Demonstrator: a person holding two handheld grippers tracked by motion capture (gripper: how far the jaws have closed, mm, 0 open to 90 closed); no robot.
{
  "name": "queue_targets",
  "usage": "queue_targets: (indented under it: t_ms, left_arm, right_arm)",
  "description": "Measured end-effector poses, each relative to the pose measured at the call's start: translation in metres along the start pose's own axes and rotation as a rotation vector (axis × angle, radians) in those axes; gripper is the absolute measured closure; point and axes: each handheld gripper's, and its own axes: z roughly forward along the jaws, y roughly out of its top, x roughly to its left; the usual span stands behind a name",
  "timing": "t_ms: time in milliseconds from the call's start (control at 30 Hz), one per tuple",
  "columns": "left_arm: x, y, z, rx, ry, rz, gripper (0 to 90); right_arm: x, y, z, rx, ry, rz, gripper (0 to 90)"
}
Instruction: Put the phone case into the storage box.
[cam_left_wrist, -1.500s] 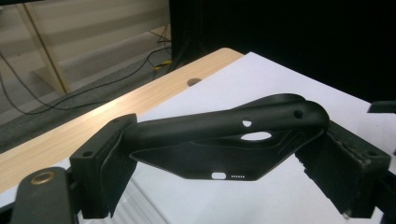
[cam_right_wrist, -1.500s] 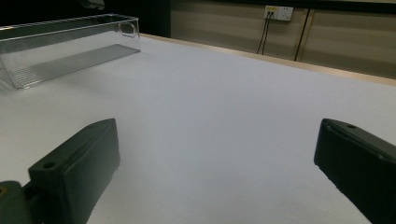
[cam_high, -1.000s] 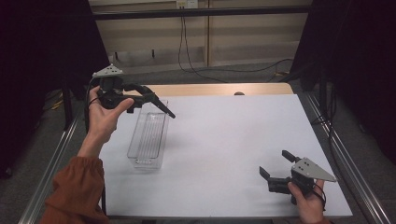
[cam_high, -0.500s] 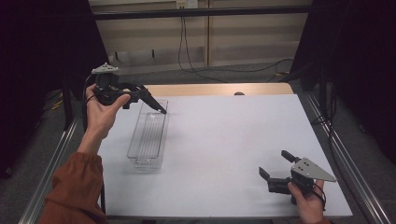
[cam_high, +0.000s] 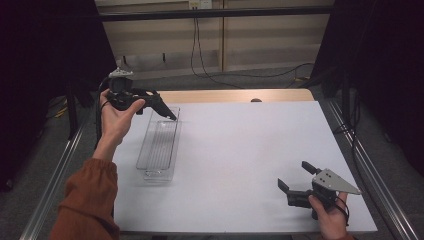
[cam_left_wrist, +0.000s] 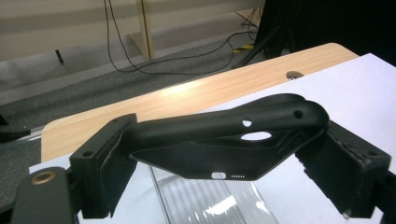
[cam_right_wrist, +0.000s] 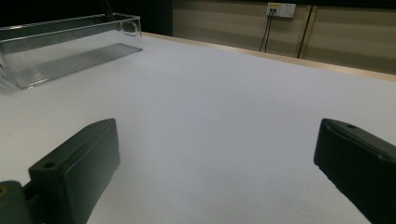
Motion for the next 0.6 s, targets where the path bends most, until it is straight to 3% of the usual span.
queue_targets:
  t_ms: [200, 600]
  left_arm:
    - [0.005, -0.002, 0.012, 0.001, 0.006, -0.022, 14.5]
    - [0.007, -0.006, 0.027, 0.023, 0.059, -0.044, 14.5]
  right_arm:
    - [0.000, 0.000, 0.000, 0.002, 0.000, -0.002, 0.0]
    - [0.001, 0.000, 0.000, 0.002, 0.003, -0.003, 0.0]
